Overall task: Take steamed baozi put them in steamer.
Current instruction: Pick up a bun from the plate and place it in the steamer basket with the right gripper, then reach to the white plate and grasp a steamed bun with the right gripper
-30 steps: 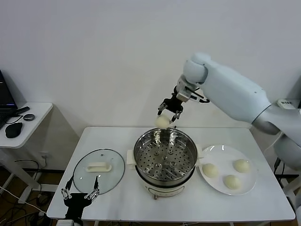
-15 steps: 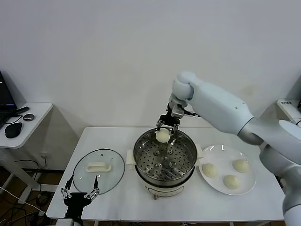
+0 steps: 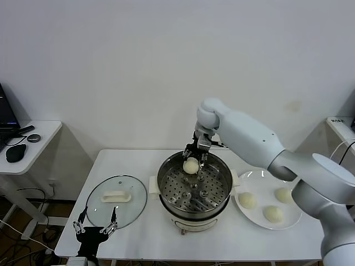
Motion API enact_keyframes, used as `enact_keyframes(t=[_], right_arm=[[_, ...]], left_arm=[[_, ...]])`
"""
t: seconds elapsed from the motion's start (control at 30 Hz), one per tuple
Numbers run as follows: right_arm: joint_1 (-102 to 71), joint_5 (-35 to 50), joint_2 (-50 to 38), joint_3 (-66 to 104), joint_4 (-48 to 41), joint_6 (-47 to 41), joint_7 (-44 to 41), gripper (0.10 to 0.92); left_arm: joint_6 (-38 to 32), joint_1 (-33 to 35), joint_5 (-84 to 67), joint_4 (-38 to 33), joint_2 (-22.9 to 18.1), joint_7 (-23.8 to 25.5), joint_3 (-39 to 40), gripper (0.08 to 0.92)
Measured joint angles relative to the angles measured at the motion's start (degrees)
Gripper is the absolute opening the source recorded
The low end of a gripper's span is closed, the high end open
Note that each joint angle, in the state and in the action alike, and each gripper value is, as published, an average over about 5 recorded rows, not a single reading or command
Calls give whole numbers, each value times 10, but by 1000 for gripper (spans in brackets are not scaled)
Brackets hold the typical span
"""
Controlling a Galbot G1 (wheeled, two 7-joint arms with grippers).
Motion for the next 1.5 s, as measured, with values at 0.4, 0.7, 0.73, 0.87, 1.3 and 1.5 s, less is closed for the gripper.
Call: enact_keyframes(t=[0.4, 0.7, 0.73, 0.87, 1.3, 1.5], right_arm=[[-7, 6, -4, -2, 8, -43, 1, 728], [25, 87, -44, 6, 47, -109, -17, 822], [32, 100, -52, 9, 53, -119, -18, 822], [60, 157, -95, 18, 74, -181, -23, 823], [74, 260, -296, 34, 153, -463, -44, 823], [-25, 238, -369, 86, 212, -552, -36, 823]], left_arm=[[0, 2, 2, 9, -1, 2, 4, 823], [2, 4, 4, 7, -2, 4, 3, 823], [3, 5, 3, 6, -2, 5, 3, 823], [6, 12, 0, 4, 1, 9, 0, 823], [10, 30, -10, 5, 11, 8, 4, 823], [12, 39, -11, 5, 12, 10, 0, 823]])
